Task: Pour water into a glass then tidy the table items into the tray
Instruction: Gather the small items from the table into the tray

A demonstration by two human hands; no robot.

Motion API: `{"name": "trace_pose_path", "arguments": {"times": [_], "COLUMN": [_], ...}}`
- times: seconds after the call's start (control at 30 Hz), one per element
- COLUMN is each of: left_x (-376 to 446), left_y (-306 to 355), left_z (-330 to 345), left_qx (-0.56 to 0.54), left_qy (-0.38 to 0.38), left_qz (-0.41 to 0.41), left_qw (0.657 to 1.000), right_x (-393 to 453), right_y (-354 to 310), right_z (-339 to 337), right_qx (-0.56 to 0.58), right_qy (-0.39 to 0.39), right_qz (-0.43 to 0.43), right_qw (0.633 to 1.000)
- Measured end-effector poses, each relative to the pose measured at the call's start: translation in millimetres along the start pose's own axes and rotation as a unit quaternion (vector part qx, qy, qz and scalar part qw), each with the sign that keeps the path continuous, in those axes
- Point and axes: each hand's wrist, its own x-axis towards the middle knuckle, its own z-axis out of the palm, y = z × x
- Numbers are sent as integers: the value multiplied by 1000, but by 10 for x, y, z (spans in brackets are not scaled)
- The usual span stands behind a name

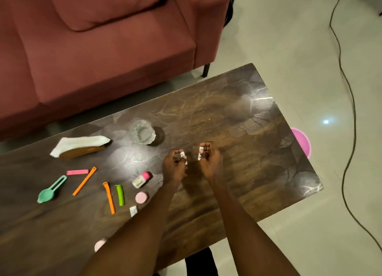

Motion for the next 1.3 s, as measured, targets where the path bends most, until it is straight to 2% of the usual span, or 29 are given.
{"name": "trace_pose_path", "arguments": {"times": [0.13, 0.27, 0.4, 0.6, 0.77, 0.97, 1.13, 1.3], "left_x": [-268, -601, -1083, -1762, -1882, -1646, -1154, -564], "left_y": [-94, -402, -852, -1631, -2016, -2215, -2061, -1891], "left_z": [-464, -1325, -2417, -4141, -5203, -6072, -6787, -7545], "left_qx": [-57, -99, -128, -177, -216, -119, -12, 47], "left_qy": [5, 36, 118, 237, 306, 334, 270, 257], "left_qz": [23, 23, 14, -32, -36, -1, 24, 56], "left_qw": [998, 994, 985, 955, 927, 935, 963, 964], "right_x": [-368, -1026, -1891, -3369, -4159, -4397, -4380, -4291], "right_y": [-202, -514, -866, -1346, -1623, -1762, -1968, -2245], "right_z": [292, 821, 1592, 2855, 3648, 4499, 5089, 5666], "right_qx": [33, 54, 56, -17, -30, -62, -79, -85], "right_qy": [-42, -82, -101, -216, -296, -316, -316, -299], "right_qz": [18, -17, -29, -21, -48, -36, -58, -70], "right_qw": [998, 995, 993, 976, 954, 946, 944, 948]}}
